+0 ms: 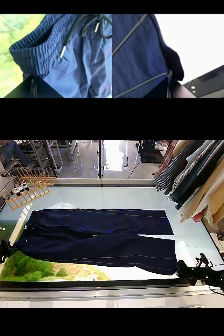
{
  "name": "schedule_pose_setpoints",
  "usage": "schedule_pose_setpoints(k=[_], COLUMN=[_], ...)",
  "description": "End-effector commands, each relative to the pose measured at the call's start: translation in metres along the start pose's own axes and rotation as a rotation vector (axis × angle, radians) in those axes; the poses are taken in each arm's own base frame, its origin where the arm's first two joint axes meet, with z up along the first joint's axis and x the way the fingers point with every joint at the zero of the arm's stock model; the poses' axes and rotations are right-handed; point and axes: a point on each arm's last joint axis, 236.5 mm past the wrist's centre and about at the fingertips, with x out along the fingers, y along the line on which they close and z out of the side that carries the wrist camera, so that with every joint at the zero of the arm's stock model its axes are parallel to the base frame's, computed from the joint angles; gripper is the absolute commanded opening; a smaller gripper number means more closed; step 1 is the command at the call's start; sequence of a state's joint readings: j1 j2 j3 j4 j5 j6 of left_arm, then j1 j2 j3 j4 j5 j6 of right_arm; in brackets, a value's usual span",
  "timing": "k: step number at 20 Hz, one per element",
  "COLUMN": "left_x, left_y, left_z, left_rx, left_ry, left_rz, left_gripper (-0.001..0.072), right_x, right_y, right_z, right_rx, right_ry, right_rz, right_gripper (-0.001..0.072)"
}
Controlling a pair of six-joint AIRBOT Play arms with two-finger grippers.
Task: Fold the clothes and pants, and hang the long-sleeved shirts on hangers.
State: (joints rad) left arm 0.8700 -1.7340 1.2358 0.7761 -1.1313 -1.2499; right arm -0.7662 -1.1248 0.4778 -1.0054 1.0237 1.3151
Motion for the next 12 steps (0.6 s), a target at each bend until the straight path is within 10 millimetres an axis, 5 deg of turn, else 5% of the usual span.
schedule_pose_setpoints(k=[1, 6, 10, 12], left_x=[-0.01, -0.072, -0.139, -0.161], left_y=[-0.01, -0.05, -0.052, -0.054], left_z=[-0.007, -0.012, -0.019, -0.018], left_rx=[0.048, 0.192, 0.296, 0.309], left_ry=[0.026, 0.002, -0.041, -0.062], left_rz=[-0.019, -0.043, 0.078, 0.095], left_gripper=[0.0012, 0.001, 0.001, 0.001], right_x=[-0.009, -0.099, -0.192, -0.209], right_y=[0.023, 0.06, 0.103, 0.122], right_z=[0.012, 0.04, 0.056, 0.061], right_rx=[-0.047, -0.268, -0.425, -0.467], right_ry=[-0.065, -0.298, -0.522, -0.548], right_rz=[0.038, -0.005, -0.036, -0.021], right_gripper=[0.001, 0.0008, 0.0007, 0.0007])
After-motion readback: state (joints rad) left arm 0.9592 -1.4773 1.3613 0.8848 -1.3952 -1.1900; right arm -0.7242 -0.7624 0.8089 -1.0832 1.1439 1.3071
